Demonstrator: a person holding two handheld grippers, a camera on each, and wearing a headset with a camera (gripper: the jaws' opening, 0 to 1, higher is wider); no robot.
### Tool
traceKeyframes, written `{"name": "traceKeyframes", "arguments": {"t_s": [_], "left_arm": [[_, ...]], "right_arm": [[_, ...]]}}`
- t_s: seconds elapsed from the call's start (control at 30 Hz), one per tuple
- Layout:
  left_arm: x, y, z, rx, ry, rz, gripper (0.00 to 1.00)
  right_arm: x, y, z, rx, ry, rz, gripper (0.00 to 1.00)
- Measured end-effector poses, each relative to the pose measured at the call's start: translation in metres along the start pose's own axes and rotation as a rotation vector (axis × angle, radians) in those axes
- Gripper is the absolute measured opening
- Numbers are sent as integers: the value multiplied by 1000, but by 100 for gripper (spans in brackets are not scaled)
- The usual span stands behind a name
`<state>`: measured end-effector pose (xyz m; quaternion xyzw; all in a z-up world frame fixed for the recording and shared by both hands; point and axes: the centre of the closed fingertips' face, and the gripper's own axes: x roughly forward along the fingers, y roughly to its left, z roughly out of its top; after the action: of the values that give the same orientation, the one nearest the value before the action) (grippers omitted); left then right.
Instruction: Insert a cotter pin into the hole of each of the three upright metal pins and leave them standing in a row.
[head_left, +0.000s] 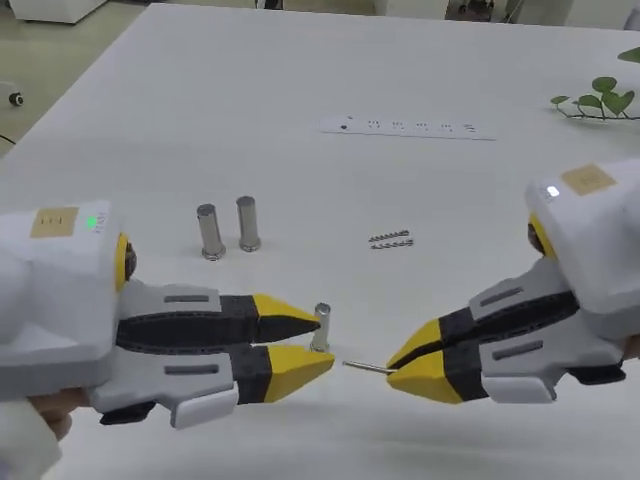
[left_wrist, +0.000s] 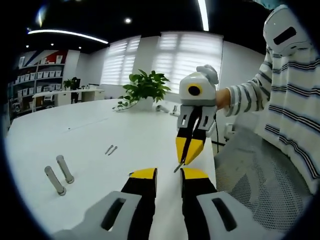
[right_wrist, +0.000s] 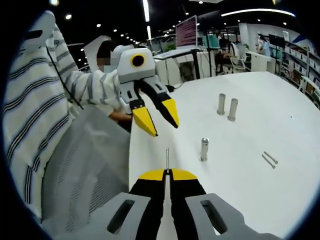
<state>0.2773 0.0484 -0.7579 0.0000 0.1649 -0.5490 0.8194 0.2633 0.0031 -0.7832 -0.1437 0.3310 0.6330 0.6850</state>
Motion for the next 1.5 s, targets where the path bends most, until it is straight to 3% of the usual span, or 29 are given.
{"name": "traceKeyframes", "arguments": {"t_s": [0.13, 0.3, 0.53, 0.83, 1.2, 1.5], "left_arm": [[3, 19, -8, -3, 19, 77, 22], [9, 38, -22, 4, 69, 131, 28], [21, 47, -34, -31, 82, 131, 28], [29, 54, -50, -66, 111, 125, 26], [35, 57, -54, -88, 111, 126, 17], [41, 57, -59, -82, 128, 131, 13]], "right_arm": [[-1, -19, -3, 40, 29, -64, 4], [-1, -34, -2, 60, 38, -105, 4], [2, -42, 0, 53, 33, -121, 4], [4, -41, 12, -21, -91, -101, 3], [6, -48, 24, 31, -249, -135, 3], [10, -53, 21, 82, -308, -153, 3]]}}
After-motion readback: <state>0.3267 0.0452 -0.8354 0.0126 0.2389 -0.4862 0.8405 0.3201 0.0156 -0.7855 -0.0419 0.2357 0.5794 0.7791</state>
